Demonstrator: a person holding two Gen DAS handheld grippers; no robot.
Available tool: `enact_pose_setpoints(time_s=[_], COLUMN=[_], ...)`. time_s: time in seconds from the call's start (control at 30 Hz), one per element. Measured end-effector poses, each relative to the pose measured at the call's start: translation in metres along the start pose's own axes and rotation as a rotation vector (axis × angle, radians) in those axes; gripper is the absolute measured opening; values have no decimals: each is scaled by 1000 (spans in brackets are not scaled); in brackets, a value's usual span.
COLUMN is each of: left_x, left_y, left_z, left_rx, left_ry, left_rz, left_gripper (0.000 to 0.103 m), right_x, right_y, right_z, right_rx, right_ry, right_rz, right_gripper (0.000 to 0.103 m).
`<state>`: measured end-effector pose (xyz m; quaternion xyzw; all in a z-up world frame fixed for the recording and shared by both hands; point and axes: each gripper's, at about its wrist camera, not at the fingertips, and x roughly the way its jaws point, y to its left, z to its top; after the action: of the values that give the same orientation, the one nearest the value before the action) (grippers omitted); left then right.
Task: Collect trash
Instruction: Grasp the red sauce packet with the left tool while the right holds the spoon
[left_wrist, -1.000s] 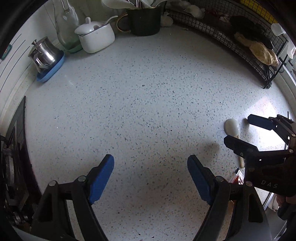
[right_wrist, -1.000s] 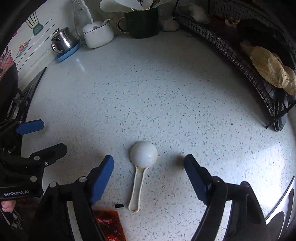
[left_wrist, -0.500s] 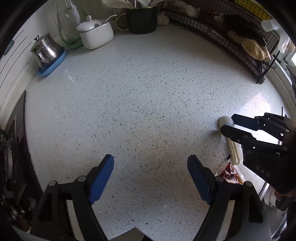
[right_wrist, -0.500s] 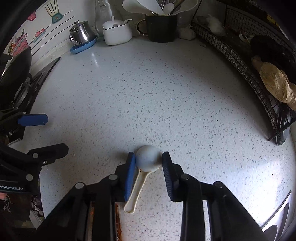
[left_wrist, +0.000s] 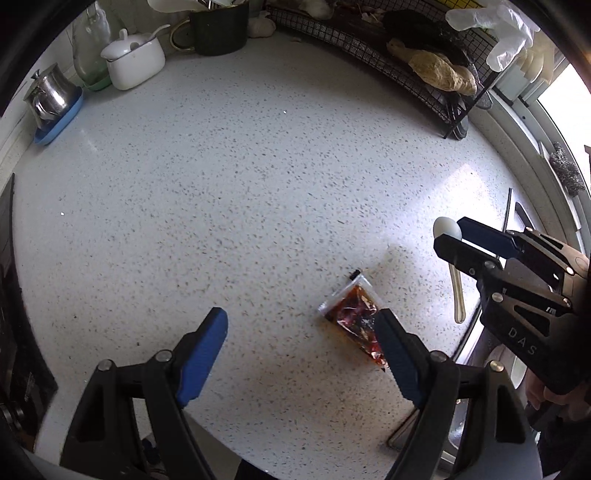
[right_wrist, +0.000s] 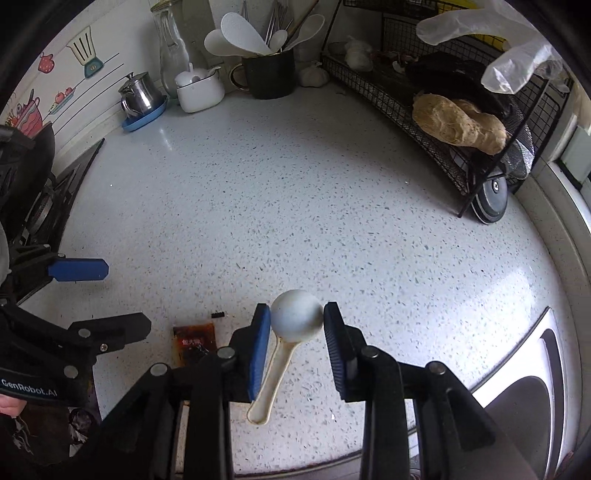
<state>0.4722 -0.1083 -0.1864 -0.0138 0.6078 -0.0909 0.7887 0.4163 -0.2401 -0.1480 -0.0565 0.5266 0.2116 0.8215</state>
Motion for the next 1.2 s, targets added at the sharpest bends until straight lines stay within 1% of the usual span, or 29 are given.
enact_pose_setpoints(time_s=[0.1, 0.2, 0.37, 0.47, 0.57, 0.6, 0.67, 0.8, 0.83, 0.9, 0.93, 0.97, 1.0, 1.03, 1.07, 1.1, 1.17, 1.2], left_x=[12, 24, 42, 45, 47, 49, 53, 57, 58, 54, 50, 48, 47, 46, 44, 41, 38, 36], left_y=[-13, -27, -39, -45, -52, -54, -57, -68, -70, -73, -77, -79, -81, -82, -81, -77, -71, -68], left_z=[-3, -7, -7, -4, -4, -3, -3, -1, -1, -4, -7, -8, -8, -10, -13, -18, -23, -26], left_rx=[13, 38, 15, 7, 8, 4, 14, 0, -4, 4, 16, 17, 17, 29, 35, 28, 4, -6], left_ry=[34, 55, 93, 69, 69, 73, 95, 99, 99, 85, 74, 71, 68, 61, 54, 46, 41, 33], left_rz=[-22, -4, -9, 31, 62, 83, 151, 155, 156, 152, 149, 147, 144, 137, 119, 94, 36, 16], left_gripper=[80, 80, 80, 80, 80, 80, 81, 80, 78, 63, 46, 36, 34, 28, 19, 14, 7, 6], right_x=[-3, -4, -5, -7, -9, -9, -12, -13, -13, -13, -13, -14, -15, -15, -16, -17, -17, -19], right_y=[-12, -24, -40, -46, -52, -52, -57, -64, -64, -63, -62, -62, -62, -60, -59, -56, -48, -44], right_z=[-7, -20, -36, -38, -39, -39, -42, -46, -47, -48, -49, -49, -50, -50, -50, -51, -51, -52], right_rx=[29, 62, 100, 112, 118, 121, 129, 152, 152, 157, 161, 165, 169, 169, 166, 163, 145, 134], right_ry=[-3, 13, 33, 35, 32, 32, 32, 32, 33, 35, 37, 38, 39, 39, 39, 39, 38, 37], right_rz=[-17, -28, -37, -34, -32, -31, -28, -28, -30, -22, -16, -13, -10, -9, -12, -12, -15, -16], right_gripper=[28, 28, 28, 28, 28, 28, 28, 28, 28, 28, 28, 28, 28, 28, 28, 28, 28, 28])
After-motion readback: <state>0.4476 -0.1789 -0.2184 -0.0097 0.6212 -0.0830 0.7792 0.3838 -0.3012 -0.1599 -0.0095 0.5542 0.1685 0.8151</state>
